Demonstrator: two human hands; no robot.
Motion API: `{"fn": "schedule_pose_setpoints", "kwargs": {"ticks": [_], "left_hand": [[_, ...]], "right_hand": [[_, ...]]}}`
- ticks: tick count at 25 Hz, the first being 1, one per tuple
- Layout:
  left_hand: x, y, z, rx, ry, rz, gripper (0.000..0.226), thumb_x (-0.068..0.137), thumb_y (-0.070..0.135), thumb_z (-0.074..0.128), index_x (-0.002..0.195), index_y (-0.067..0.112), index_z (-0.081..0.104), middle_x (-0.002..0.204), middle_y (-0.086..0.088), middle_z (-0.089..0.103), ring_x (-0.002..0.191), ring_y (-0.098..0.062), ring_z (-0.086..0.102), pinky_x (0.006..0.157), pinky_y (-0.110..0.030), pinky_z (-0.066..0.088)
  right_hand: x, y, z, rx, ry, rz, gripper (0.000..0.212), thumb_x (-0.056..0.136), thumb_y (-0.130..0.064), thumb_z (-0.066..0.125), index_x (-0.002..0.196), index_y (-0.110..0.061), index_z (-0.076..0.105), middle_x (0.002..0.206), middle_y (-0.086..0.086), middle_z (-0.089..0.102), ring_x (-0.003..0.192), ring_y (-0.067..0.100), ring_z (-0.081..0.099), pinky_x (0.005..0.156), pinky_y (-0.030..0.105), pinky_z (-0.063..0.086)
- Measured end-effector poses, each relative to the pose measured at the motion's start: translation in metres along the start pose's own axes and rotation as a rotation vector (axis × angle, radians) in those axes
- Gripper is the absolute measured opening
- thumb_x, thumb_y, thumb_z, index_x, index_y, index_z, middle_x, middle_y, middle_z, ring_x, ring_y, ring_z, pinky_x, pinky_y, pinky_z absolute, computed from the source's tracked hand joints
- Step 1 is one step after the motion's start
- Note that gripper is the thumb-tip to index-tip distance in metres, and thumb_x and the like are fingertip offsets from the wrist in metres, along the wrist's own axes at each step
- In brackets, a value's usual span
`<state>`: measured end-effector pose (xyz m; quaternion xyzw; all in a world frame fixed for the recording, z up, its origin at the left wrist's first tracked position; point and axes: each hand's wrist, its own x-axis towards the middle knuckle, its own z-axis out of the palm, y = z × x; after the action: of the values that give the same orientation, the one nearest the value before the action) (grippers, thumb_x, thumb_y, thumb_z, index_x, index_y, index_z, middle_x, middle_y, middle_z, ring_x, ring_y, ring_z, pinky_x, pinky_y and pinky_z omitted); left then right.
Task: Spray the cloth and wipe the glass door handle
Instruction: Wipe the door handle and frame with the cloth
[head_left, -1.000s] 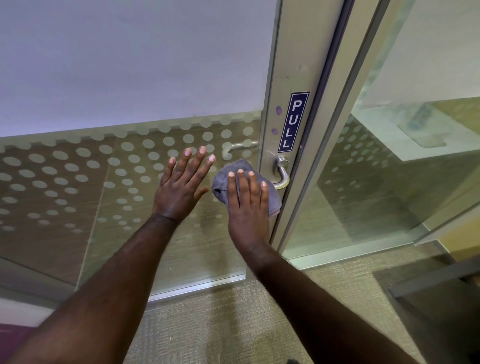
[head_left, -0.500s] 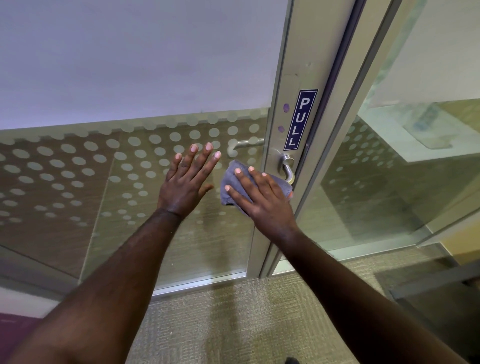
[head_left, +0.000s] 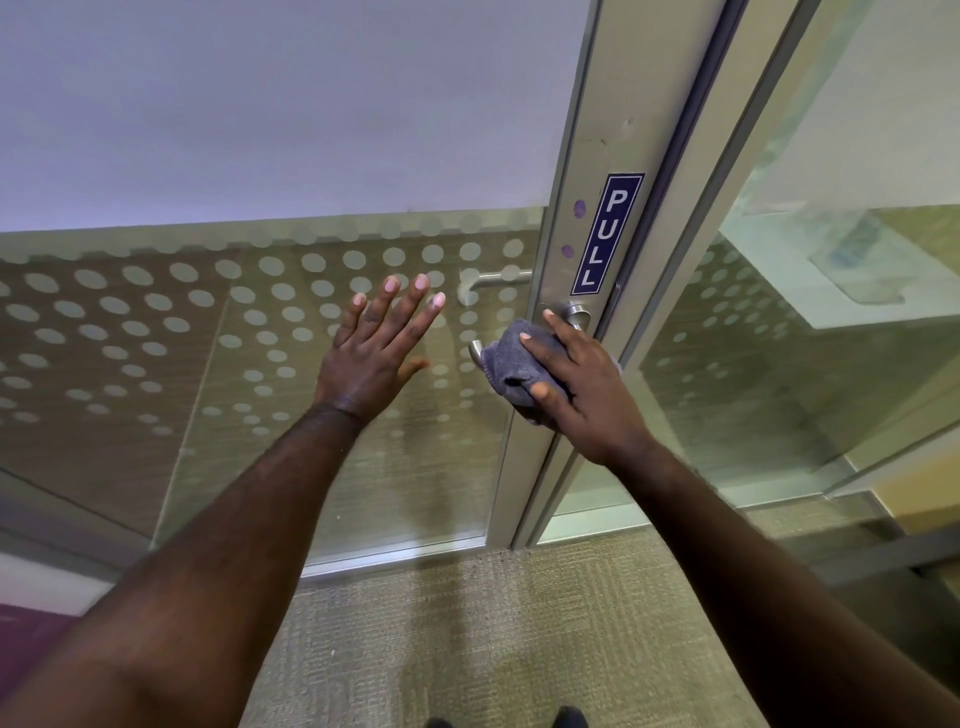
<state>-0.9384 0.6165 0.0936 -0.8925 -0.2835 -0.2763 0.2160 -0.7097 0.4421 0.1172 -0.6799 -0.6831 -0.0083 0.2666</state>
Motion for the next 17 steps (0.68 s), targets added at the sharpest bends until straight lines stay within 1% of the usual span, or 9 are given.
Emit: {"fn": "schedule_pose_setpoints", "kwargs": {"ticks": [2,4,6,7,8,10,12,15,17], "left_hand": [[0.000,0.000,0.001,0.005,0.010,0.001,0.104,0.082,0.037,0.069,0.154,0.030,-0.007,0.160,0.011,-0.022,0.148,-0.014,-0.016,0.120,-0.036,-0.006],[0.000,0.001,0.001,0.011,0.014,0.002,0.104,0.082,0.037,0.069,0.154,0.030,-0.007,0.160,0.012,-0.021,0.148,-0.014,-0.015,0.120,-0.036,-0.006],[0.000,0.001,0.000,0.008,0.008,-0.003,0.104,0.082,0.037,0.069,0.153,0.031,-0.007,0.160,0.012,-0.022,0.148,-0.014,-0.016,0.120,-0.036,-0.007],[0.000,0.002,0.000,0.010,0.008,-0.004,0.104,0.083,0.037,0.068,0.153,0.031,-0.008,0.160,0.012,-0.023,0.148,-0.013,-0.016,0.120,-0.036,-0.007],[0.000,0.002,0.000,0.012,0.006,-0.004,0.103,0.083,0.037,0.067,0.153,0.031,-0.008,0.160,0.012,-0.023,0.148,-0.013,-0.017,0.120,-0.036,-0.007],[0.000,0.002,0.001,0.012,0.000,-0.005,0.100,0.085,0.038,0.064,0.153,0.030,-0.009,0.160,0.011,-0.024,0.148,-0.014,-0.018,0.120,-0.036,-0.008],[0.000,0.001,0.000,0.009,-0.003,-0.002,0.094,0.087,0.040,0.058,0.153,0.030,-0.009,0.160,0.011,-0.024,0.148,-0.014,-0.018,0.120,-0.036,-0.009],[-0.001,0.002,0.001,-0.007,-0.007,0.003,0.081,0.092,0.039,0.044,0.153,0.030,-0.008,0.160,0.011,-0.024,0.148,-0.014,-0.017,0.120,-0.035,-0.009],[-0.002,0.001,0.001,-0.016,-0.016,0.002,0.080,0.093,0.037,0.043,0.153,0.031,-0.009,0.160,0.011,-0.024,0.148,-0.014,-0.018,0.119,-0.035,-0.009]], "right_hand": [[0.003,-0.001,0.003,0.023,0.061,0.066,0.060,0.093,-0.055,0.043,0.143,-0.023,0.042,0.149,0.004,0.041,0.137,0.022,0.034,0.112,0.048,0.028],[0.005,-0.004,0.008,-0.028,0.065,0.112,0.070,0.089,-0.059,0.048,0.143,-0.016,0.039,0.145,0.005,0.045,0.135,0.023,0.037,0.112,0.046,0.029],[0.007,-0.012,0.016,-0.134,0.046,0.176,0.080,0.085,-0.063,0.046,0.145,-0.012,0.035,0.149,0.008,0.039,0.137,0.025,0.032,0.116,0.043,0.022],[0.007,-0.017,0.022,-0.177,0.053,0.213,0.077,0.085,-0.059,0.051,0.144,-0.011,0.036,0.151,0.009,0.037,0.138,0.027,0.031,0.116,0.042,0.019],[0.007,-0.024,0.028,-0.204,0.081,0.243,0.071,0.085,-0.050,0.059,0.141,-0.011,0.040,0.150,0.010,0.037,0.137,0.028,0.031,0.115,0.042,0.017],[0.009,-0.041,0.040,-0.254,0.149,0.256,0.062,0.082,-0.025,0.072,0.136,-0.011,0.045,0.147,0.013,0.040,0.137,0.029,0.032,0.115,0.042,0.016],[0.012,-0.061,0.052,-0.308,0.167,0.238,0.061,0.082,-0.013,0.067,0.138,-0.010,0.042,0.151,0.017,0.034,0.140,0.031,0.026,0.116,0.043,0.010],[0.017,-0.086,0.066,-0.373,0.140,0.189,0.061,0.085,-0.009,0.045,0.145,-0.010,0.032,0.156,0.024,0.017,0.145,0.037,0.013,0.116,0.045,0.000],[0.017,-0.091,0.067,-0.401,0.141,0.163,0.061,0.086,-0.010,0.038,0.146,-0.008,0.028,0.155,0.022,0.023,0.144,0.036,0.019,0.116,0.044,0.004]]}}
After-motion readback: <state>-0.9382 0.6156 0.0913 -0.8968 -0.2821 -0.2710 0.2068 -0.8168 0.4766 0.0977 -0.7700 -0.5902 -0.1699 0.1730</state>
